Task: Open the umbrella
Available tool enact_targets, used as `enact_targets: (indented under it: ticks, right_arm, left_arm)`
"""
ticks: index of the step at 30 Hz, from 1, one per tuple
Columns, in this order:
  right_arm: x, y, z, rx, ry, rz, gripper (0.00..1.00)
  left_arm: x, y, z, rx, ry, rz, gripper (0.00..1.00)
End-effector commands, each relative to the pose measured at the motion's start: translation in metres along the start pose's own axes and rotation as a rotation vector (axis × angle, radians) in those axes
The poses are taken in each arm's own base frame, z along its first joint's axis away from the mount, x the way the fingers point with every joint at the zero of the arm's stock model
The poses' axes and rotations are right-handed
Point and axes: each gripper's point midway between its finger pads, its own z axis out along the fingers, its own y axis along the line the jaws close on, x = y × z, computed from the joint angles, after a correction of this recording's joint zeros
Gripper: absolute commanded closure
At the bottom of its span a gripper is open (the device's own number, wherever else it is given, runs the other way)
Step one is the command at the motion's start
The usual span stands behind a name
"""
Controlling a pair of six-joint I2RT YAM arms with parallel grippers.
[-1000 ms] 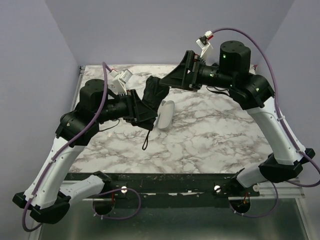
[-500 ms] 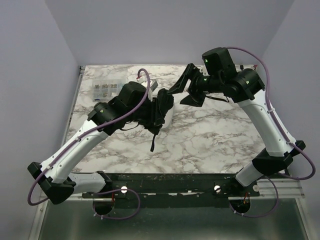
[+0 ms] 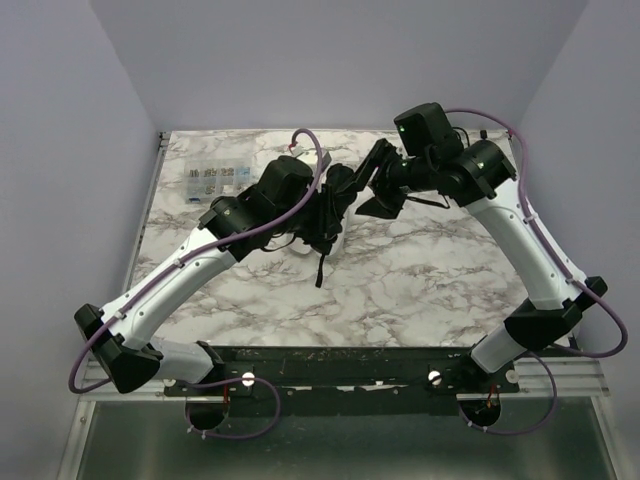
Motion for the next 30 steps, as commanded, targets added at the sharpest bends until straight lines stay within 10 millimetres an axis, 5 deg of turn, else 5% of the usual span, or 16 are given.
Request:
enact_targets:
  ticks: [1, 12, 25, 30]
  right_arm:
    - [-0.006, 0.001, 0.007, 0.002, -0.029, 0.013, 0.4]
    - [-0.009, -0.012, 0.03, 0.06, -0.021, -0.03, 0.46]
    - [-0.014, -0.022, 0.035, 0.106, -0.035, -0.06, 0.97]
    - [-0.016, -0.022, 0.031, 0.113, -0.054, -0.069, 0.99]
  left_arm:
    - [-0.033, -0.027, -0.003, 0.083, -0.123, 0.047, 1.0]
    - [-0.036, -0.035, -0.004, 0.119, -0.146, 0.058, 1.0]
    - [-0.041, -0.037, -0.009, 0.121, -0.165, 0.057, 1.0]
    - [-0.045, -0.037, -0.01, 0.114, -0.17, 0.047, 1.0]
